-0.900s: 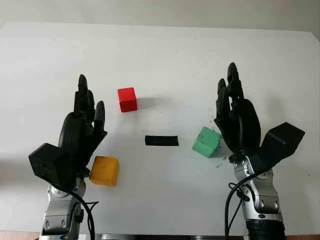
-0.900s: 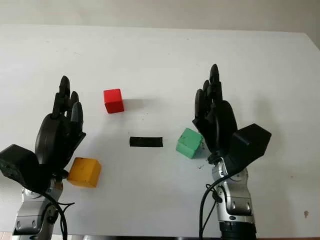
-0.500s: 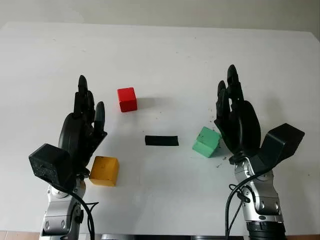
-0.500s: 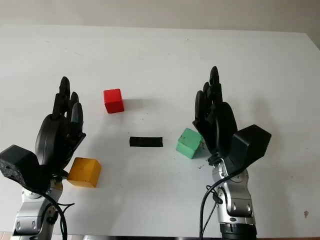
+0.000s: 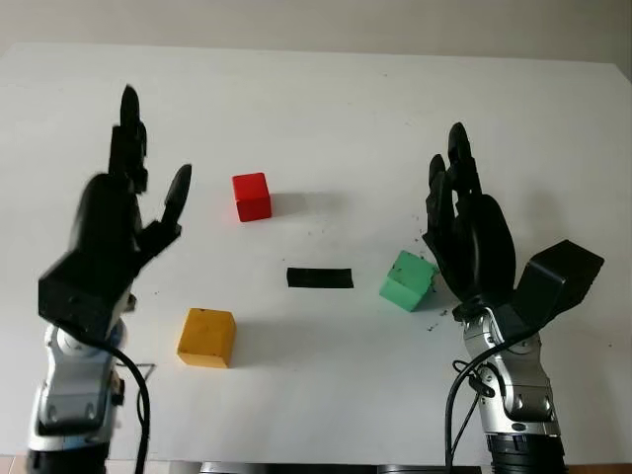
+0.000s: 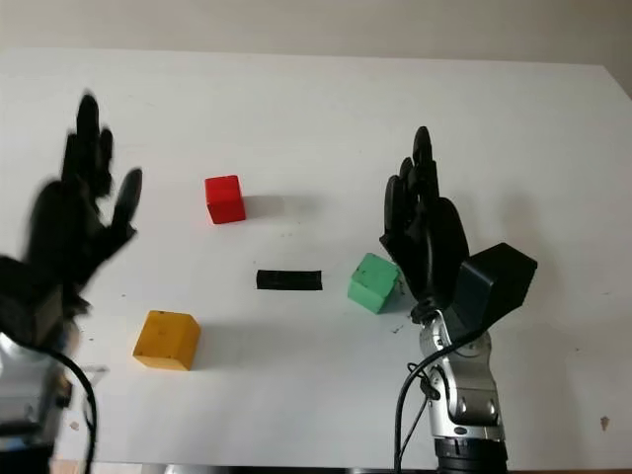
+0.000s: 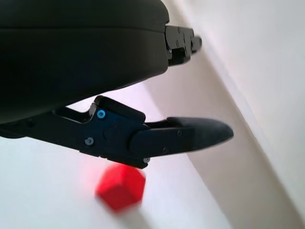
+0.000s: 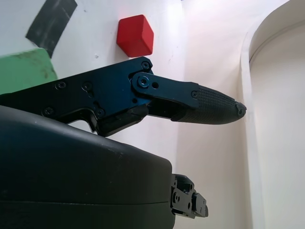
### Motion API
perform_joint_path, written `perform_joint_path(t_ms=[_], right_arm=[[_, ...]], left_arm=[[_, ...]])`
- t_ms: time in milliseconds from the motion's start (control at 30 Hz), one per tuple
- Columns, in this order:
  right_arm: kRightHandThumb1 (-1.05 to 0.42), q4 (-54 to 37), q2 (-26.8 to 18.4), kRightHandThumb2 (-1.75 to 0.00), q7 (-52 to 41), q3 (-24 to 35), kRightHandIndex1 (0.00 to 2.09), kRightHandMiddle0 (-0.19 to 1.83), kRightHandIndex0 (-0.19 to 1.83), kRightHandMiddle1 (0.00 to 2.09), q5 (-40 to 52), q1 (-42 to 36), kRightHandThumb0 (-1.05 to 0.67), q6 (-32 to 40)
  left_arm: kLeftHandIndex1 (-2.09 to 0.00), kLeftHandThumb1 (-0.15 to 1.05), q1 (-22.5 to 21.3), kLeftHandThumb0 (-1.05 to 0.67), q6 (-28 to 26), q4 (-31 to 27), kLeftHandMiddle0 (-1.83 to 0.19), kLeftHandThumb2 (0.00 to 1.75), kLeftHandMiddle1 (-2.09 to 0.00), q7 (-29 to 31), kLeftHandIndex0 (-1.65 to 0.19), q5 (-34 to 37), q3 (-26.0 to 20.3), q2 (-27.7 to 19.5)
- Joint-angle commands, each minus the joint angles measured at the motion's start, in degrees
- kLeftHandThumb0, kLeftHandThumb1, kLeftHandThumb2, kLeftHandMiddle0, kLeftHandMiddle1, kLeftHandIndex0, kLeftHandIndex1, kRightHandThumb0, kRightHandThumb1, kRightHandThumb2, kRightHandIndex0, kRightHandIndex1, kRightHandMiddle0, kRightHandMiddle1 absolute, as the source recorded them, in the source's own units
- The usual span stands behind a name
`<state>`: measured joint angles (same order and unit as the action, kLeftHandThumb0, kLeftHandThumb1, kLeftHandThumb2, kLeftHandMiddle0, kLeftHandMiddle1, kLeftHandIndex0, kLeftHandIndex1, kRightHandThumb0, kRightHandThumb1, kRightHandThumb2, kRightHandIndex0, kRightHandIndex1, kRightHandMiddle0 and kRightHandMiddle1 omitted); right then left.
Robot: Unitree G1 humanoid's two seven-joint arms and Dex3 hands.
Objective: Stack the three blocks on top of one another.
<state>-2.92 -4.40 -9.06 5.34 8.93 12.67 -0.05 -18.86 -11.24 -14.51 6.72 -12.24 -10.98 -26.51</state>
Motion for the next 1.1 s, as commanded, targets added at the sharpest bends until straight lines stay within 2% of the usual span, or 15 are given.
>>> perform_joint_path(t_ms=[0, 100, 233, 367, 500, 733, 967, 1067], right_arm=[[-1.05, 0.3, -0.6, -0.62, -0.1, 0.5, 0.00, -0.19, -0.19, 0.00, 0.2, 0.9, -0.74, -0.8], [-1.05, 0.3, -0.9, -0.61, 0.5, 0.7, 0.00, -0.19, -0.19, 0.00, -0.3, 1.5, -0.75, -0.8], [-1.05, -0.1, -1.3, -0.62, 0.8, 0.7, 0.00, -0.19, -0.19, 0.00, -0.7, 1.6, -0.75, -0.5], [-1.05, -0.1, -1.3, -0.63, 0.7, 0.8, 0.00, -0.19, -0.19, 0.00, -0.4, 1.6, -0.73, -1.0], [-1.05, -0.1, -1.1, -0.62, 0.7, 1.0, 0.00, -0.19, -0.19, 0.00, -0.2, 1.6, -0.74, -1.1], [-1.05, -1.4, -1.1, -0.62, 1.1, 0.9, 0.00, -0.19, -0.19, 0.00, -0.5, 0.9, -0.73, -0.2], [-1.05, -1.9, -1.8, -0.67, 0.2, 0.8, 0.00, -0.19, -0.19, 0.00, -0.8, 0.4, -0.70, 0.0], [-1.05, -1.9, -1.8, -0.67, 0.3, 0.7, 0.00, -0.19, -0.19, 0.00, -0.9, 0.5, -0.70, 0.0]], left_arm=[[-0.16, 1.05, -4.7, -0.75, -3.8, -1.5, -0.22, 0.15, -0.08, 2.1, -0.26, -2.1, 1.1, -3.6], [-0.17, 1.03, -11.8, -0.79, -9.5, 0.5, -0.20, 0.09, -0.06, 8.9, -0.31, -5.9, 5.0, -9.9], [-0.13, 1.04, -17.5, -0.82, -11.8, 3.5, -0.14, 0.07, -0.03, 14.8, -0.27, -9.9, 10.3, -13.8], [-0.09, 1.04, -22.3, -0.89, -10.0, 8.5, -0.13, 0.06, -0.04, 19.1, -0.23, -12.9, 15.3, -15.6], [-0.09, 0.99, -25.6, -0.92, -7.1, 13.7, -0.08, 0.04, -0.03, 19.9, -0.24, -15.1, 18.4, -14.8], [-0.07, 0.96, -28.1, -0.88, -2.5, 20.8, -0.01, 0.05, -0.03, 18.6, -0.26, -19.5, 22.6, -13.2], [-0.06, 1.00, -28.5, -0.95, -0.6, 23.9, 0.01, 0.06, -0.05, 18.7, -0.26, -23.2, 25.5, -12.0], [-0.06, 1.00, -28.1, -0.93, -0.2, 24.1, 0.01, 0.06, -0.05, 18.7, -0.26, -24.2, 26.0, -11.6]])
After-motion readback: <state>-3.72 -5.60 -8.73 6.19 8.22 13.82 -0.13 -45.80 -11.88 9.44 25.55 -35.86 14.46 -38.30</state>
